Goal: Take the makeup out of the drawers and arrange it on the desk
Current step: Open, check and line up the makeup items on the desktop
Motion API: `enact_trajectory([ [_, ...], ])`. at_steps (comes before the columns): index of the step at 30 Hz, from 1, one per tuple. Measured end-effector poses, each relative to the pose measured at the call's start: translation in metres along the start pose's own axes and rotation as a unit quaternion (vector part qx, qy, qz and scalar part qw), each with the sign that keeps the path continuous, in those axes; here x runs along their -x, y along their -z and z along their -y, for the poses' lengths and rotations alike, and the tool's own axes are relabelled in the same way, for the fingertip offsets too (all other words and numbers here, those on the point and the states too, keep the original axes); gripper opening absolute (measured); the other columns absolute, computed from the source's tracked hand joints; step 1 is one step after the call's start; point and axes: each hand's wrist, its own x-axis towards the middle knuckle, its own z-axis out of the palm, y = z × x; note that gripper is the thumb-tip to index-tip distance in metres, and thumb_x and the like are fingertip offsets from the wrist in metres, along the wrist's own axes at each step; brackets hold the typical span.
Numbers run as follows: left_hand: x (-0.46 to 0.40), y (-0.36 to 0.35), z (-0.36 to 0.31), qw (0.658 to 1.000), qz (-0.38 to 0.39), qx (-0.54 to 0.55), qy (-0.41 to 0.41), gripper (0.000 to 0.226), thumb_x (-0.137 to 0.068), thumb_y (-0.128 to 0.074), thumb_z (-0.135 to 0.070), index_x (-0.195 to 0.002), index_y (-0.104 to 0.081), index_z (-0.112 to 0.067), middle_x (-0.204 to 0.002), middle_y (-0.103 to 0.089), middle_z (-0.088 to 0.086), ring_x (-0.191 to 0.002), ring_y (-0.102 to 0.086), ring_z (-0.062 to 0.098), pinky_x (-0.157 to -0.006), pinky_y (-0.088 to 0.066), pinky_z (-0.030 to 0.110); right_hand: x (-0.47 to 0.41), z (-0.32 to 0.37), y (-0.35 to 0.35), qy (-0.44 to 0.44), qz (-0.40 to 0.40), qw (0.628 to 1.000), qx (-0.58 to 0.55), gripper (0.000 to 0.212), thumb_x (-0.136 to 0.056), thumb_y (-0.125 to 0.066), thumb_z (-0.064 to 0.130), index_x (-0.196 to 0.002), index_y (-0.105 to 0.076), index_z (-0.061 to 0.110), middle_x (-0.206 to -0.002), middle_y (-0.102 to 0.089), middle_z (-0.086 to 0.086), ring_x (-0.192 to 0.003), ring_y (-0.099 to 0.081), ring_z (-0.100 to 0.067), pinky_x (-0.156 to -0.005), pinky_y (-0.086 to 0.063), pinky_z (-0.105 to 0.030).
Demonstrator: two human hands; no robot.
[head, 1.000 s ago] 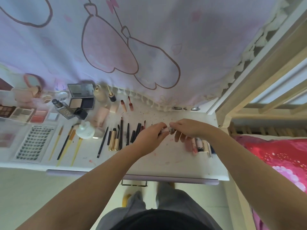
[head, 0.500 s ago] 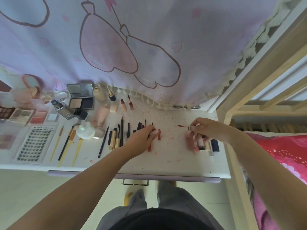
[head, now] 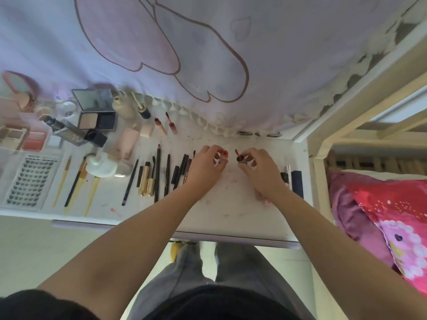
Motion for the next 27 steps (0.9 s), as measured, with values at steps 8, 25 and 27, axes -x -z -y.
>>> enact_trajectory([
  [8,-0.015,-0.017,0.005,0.982,-0.028,-0.189,0.000,0.021,-0.094,-0.049,-0.033,-0.108,-0.056,-0.019,-0.109,-0.061,-0.002,-0.105,-0.048,0.023,-0.089,-0.031,0.036,-0.031,-0.007,-0.025,0.058,-0.017,0.975,0.215,0.020,-0.092,-0.052,0.030,-0.108,-0.057,0.017,-0.107,-0.062,-0.002,-0.102,-0.051,-0.025,-0.080,-0.035,-0.032],
  [25,0.040,-0.079,-0.044,0.965,0.095,-0.240,-0.033,0.036,-0.098,-0.032,-0.040,-0.113,-0.049,-0.012,-0.113,-0.057,0.006,-0.104,-0.050,0.026,-0.084,-0.034,0.036,-0.023,-0.024,0.040,0.004,0.142,0.935,0.326,0.028,-0.094,-0.042,0.033,-0.107,-0.064,0.022,-0.108,-0.063,-0.001,-0.100,-0.055,-0.023,-0.085,-0.039,-0.036],
  [27,0.034,-0.086,-0.046,0.962,0.091,-0.258,-0.002,0.042,-0.096,-0.034,-0.046,-0.113,-0.050,-0.012,-0.113,-0.057,0.007,-0.105,-0.049,0.026,-0.084,-0.034,0.036,-0.021,-0.023,0.036,0.014,0.135,0.929,0.344,0.029,-0.095,-0.040,0.034,-0.104,-0.064,0.020,-0.104,-0.063,-0.001,-0.097,-0.055,-0.023,-0.082,-0.036,-0.036],
])
